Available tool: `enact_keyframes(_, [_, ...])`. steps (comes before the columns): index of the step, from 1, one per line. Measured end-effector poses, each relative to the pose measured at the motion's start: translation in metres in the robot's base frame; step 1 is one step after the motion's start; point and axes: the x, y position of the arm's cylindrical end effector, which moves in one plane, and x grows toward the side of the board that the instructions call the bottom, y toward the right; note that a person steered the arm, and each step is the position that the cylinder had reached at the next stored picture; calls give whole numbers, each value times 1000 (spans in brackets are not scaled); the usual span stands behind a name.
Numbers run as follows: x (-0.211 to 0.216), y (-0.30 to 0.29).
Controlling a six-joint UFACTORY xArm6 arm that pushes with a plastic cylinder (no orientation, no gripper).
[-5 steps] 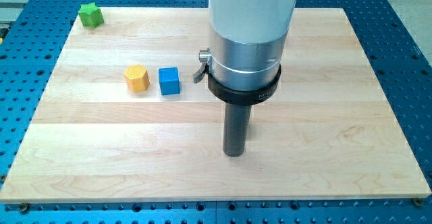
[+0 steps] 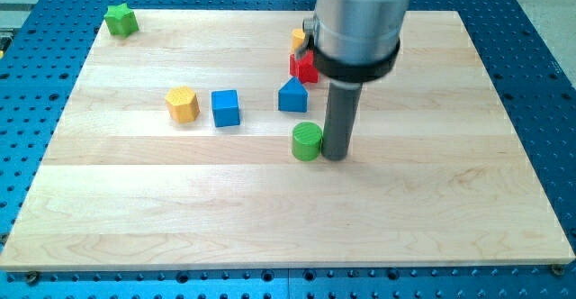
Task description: Place the green circle bottom of the triangle
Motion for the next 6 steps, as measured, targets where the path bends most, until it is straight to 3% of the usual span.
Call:
enact_keyframes(1, [60,-4])
enact_keyframes(2, [76,-57])
enact_keyframes(5, [73,-27])
enact_keyframes(6, [22,-23])
